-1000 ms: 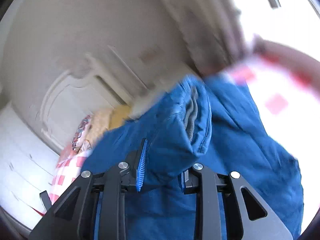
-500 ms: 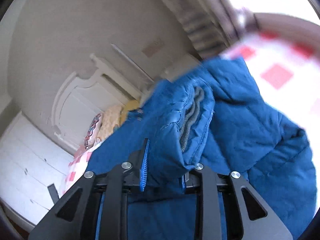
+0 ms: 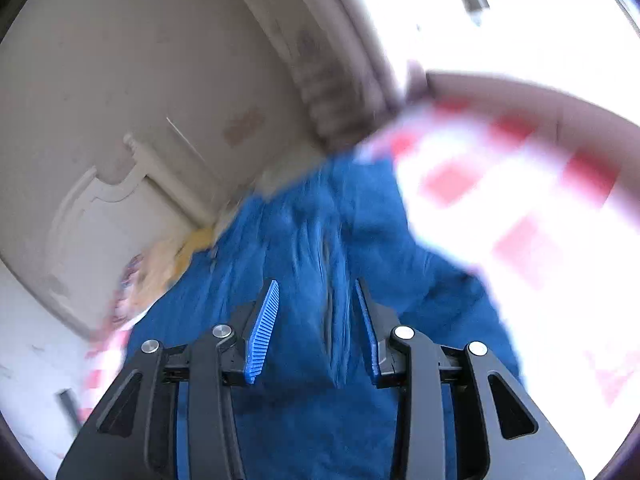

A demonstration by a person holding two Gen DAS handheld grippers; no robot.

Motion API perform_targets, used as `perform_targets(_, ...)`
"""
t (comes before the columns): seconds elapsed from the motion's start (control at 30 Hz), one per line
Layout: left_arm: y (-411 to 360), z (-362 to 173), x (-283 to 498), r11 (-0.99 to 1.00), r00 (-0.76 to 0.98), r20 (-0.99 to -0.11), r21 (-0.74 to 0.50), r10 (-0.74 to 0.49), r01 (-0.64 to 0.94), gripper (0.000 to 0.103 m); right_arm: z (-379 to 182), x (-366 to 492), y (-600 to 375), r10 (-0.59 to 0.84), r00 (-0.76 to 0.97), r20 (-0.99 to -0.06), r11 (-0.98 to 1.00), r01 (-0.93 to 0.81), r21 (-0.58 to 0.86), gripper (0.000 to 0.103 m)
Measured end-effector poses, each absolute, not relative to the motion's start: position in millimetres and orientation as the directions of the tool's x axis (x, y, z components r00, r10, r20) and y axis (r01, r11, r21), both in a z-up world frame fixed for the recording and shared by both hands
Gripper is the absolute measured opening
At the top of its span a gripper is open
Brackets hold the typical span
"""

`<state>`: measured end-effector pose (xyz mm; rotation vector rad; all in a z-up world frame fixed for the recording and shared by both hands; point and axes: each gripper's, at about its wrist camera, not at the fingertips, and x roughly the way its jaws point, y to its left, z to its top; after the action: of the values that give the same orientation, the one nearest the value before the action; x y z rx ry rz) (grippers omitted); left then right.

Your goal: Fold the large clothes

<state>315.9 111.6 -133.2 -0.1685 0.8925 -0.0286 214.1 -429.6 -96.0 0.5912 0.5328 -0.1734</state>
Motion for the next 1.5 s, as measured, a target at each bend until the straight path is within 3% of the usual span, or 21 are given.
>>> perform_targets(0.17,110.8,-132.3,315.7,0.986,0.628,-0.772,-0.159,-0.096,-0.045,0.101,-78.6,251.8,-361.0,-0.015,0.821,-0.571,0.973,0.144,0.181,0.032)
perform_targets(0.3,111.5,-131.8,315.9,0.985,0.63,-0.77,-0.166,-0.102,-0.044,0.101,-118.1,287.8,-346.0,-0.141,0.711,-0.689,0.979,0.204,0.01,0.032)
perform_targets(0.4,118.2,-127.2,309.2,0.98,0.655,-0.748,-0.192,-0.108,-0.058,0.1,-131.5,280.7,-346.6,-0.138,0.718,-0.682,0.981,0.196,0.008,0.033)
perform_targets(0.5,130.3,-95.1,282.4,0.961,0.774,-0.628,-0.254,-0.075,-0.113,0.094,-134.1,279.4,-348.2,-0.137,0.725,-0.675,0.982,0.191,0.006,0.034)
perform_targets(0.57,126.2,-71.8,276.4,0.95,0.818,-0.562,-0.303,-0.121,-0.068,0.094,-136.8,280.8,-351.1,-0.138,0.725,-0.675,0.982,0.189,0.003,0.034)
perform_targets(0.63,102.2,-49.5,282.5,0.964,0.824,-0.538,-0.265,-0.175,0.031,0.096,-138.9,282.6,-347.8,-0.142,0.725,-0.674,0.982,0.187,-0.006,0.036)
perform_targets(0.77,41.9,-52.7,316.6,0.982,0.773,-0.606,-0.104,-0.188,0.158,0.1,-134.0,284.1,-347.5,-0.127,0.728,-0.673,0.983,0.181,0.011,0.037)
perform_targets(0.9,13.1,-111.9,353.7,0.987,0.64,-0.758,-0.04,-0.13,0.153,0.101,-132.9,283.2,-350.9,-0.098,0.735,-0.671,0.984,0.172,0.045,0.037)
perform_targets(0.97,4.9,-114.8,348.0,0.987,0.662,-0.745,0.028,-0.086,0.159,0.101,-132.0,284.7,-352.0,-0.091,0.736,-0.671,0.984,0.168,0.051,0.039)
perform_targets(1.1,13.6,-82.6,352.8,0.986,0.646,-0.748,-0.072,-0.155,0.153,0.1,-132.0,286.5,-351.1,-0.078,0.736,-0.672,0.986,0.156,0.056,0.045)
perform_targets(1.23,-8.9,-48.2,378.9,0.987,0.706,-0.695,-0.037,-0.136,0.154,0.1,-132.5,288.2,-349.5,-0.073,0.736,-0.673,0.988,0.145,0.052,0.048)
perform_targets(1.43,-74.3,-100.4,424.7,0.969,0.619,-0.783,0.099,-0.064,0.226,0.101,-132.8,287.9,-352.6,-0.044,0.742,-0.669,0.988,0.131,0.081,0.05)
perform_targets(1.5,-74.6,-115.1,421.9,0.969,0.643,-0.763,0.105,-0.065,0.223,0.101,-132.5,287.2,-353.5,-0.035,0.746,-0.665,0.988,0.127,0.091,0.051)
